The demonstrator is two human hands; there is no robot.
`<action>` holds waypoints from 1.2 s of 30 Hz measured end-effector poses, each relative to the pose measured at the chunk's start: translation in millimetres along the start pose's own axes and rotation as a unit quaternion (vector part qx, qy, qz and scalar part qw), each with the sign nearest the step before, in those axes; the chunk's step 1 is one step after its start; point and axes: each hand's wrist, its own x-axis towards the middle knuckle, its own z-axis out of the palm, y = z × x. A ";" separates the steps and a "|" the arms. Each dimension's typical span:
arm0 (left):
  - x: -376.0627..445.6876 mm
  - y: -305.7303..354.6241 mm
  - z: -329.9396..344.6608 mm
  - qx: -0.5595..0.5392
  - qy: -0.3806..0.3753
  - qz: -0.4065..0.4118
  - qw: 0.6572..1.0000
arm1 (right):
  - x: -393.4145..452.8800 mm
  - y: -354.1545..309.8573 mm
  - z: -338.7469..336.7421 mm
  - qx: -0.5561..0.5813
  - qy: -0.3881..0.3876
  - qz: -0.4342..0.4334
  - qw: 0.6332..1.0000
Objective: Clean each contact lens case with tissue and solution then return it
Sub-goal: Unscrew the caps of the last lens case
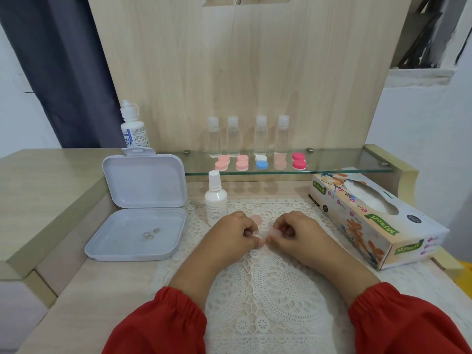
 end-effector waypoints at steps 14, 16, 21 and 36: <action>-0.4 0.5 -0.3 0.001 -0.007 -0.004 1.000 | 0.3 3.3 -1.7 0.018 -0.044 -0.023 0.999; -0.5 1.0 -0.5 0.004 -0.007 -0.001 1.000 | -0.6 1.8 -2.3 0.037 -0.036 -0.008 0.999; -0.8 1.8 -0.6 0.002 -0.008 -0.003 1.000 | 1.4 2.0 -0.9 0.028 -0.023 -0.013 0.999; 0.0 2.1 -1.6 0.004 -0.015 -0.004 1.000 | 1.6 8.7 -2.3 0.019 -0.042 -0.028 0.999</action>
